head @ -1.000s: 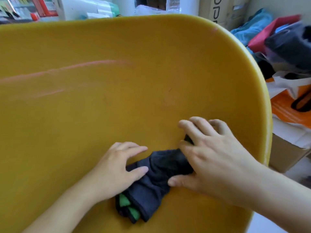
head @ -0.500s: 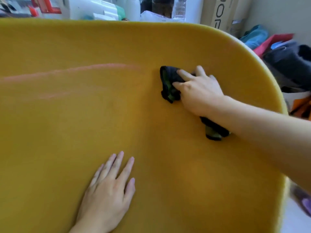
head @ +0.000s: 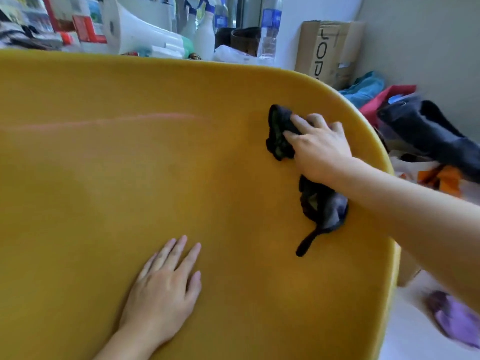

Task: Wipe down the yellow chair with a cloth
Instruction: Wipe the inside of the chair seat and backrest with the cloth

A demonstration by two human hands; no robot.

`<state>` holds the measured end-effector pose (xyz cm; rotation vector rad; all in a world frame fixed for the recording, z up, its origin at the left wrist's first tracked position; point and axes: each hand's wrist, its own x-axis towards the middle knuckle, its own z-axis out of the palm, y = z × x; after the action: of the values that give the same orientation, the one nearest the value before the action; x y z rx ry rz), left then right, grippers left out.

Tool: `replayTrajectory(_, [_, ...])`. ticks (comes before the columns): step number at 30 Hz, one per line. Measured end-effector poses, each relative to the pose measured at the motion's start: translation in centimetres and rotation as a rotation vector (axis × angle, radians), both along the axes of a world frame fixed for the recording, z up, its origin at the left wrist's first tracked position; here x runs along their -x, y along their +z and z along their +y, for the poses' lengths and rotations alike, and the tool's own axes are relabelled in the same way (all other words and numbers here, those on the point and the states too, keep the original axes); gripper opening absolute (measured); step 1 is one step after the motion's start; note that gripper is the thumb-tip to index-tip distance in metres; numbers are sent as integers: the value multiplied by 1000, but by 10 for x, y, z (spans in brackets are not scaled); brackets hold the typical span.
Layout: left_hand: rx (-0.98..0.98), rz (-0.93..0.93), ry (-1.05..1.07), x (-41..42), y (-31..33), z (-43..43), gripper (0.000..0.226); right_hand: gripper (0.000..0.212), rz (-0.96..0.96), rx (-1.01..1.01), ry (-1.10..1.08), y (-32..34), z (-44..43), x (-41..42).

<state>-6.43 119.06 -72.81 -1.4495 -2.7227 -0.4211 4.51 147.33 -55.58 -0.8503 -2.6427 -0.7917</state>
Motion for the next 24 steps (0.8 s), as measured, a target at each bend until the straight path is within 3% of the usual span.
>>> replayTrajectory(4, [-39, -48, 6, 1, -4, 0, 66, 43, -292, 513, 270, -82, -76, -1])
replayTrajectory(6, [-87, -132, 34, 2, -1, 3, 52, 46, -366, 637, 396, -97, -105, -6])
replayTrajectory(8, [-178, -300, 63, -3, 9, 8, 44, 46, -414, 613, 425, -90, -99, -9])
replayTrajectory(10, [-274, -464, 68, -8, 15, 12, 38, 41, -349, 428, 365, -70, -71, -10])
replayTrajectory(13, [-201, -459, 30, -16, 14, 11, 36, 23, -152, 163, 143, -30, -27, -23])
replayTrajectory(15, [-191, -471, 44, -19, 17, 12, 38, 17, -87, 172, 93, -29, -24, -31])
replayTrajectory(17, [-285, -627, 101, -21, 25, 17, 34, 16, -50, 245, 155, -50, -39, -32])
replayTrajectory(20, [-463, -919, 54, -39, 39, 28, 49, 24, -12, 578, 273, -81, -63, -33])
replayTrajectory(22, [-387, -907, 7, -59, 43, 37, 60, 25, -9, 912, 327, -79, -67, -36])
replayTrajectory(24, [-405, -830, 32, -71, 38, 48, 47, 19, 112, 1234, 354, -73, -68, -39])
